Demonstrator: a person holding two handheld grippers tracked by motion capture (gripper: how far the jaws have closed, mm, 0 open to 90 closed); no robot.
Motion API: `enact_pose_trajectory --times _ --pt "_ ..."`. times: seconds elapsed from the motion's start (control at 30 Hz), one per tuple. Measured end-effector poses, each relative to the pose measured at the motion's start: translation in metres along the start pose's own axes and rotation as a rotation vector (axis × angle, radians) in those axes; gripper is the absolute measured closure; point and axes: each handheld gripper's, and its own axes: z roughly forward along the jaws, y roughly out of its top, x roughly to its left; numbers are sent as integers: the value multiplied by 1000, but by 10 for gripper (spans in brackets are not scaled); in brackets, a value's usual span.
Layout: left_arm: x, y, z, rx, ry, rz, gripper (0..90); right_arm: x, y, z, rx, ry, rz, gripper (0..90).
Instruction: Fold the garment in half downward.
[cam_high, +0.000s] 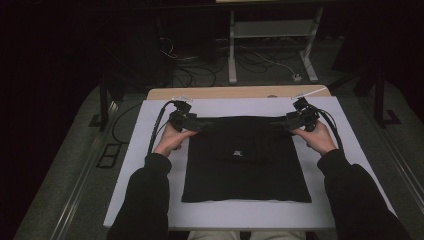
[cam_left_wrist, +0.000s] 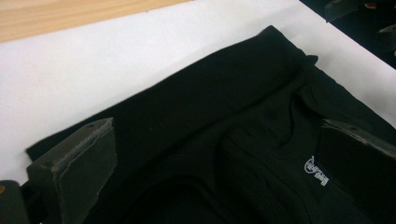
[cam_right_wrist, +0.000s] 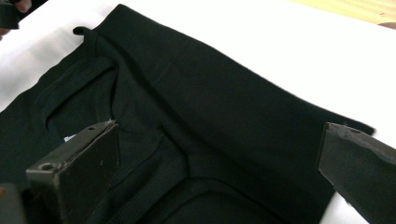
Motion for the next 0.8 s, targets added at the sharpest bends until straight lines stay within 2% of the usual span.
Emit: enact_pose_trajectory --times 0.1,0.33,0.53,0.67,0.8 --pt "-2 -1 3 12 -34 -4 0 2 -2 3 9 16 6 11" --pt "-8 -2 8 40 -79 4 0 8 -4 9 22 64 -6 73" --pt "-11 -5 12 61 -93 22 42 14 -3 13 32 96 -20 139" --pt "-13 -8 13 60 -93 19 92 15 -4 17 43 107 -18 187" --pt "-12 -9 15 58 -117 7 135 15 -5 20 53 122 -22 248"
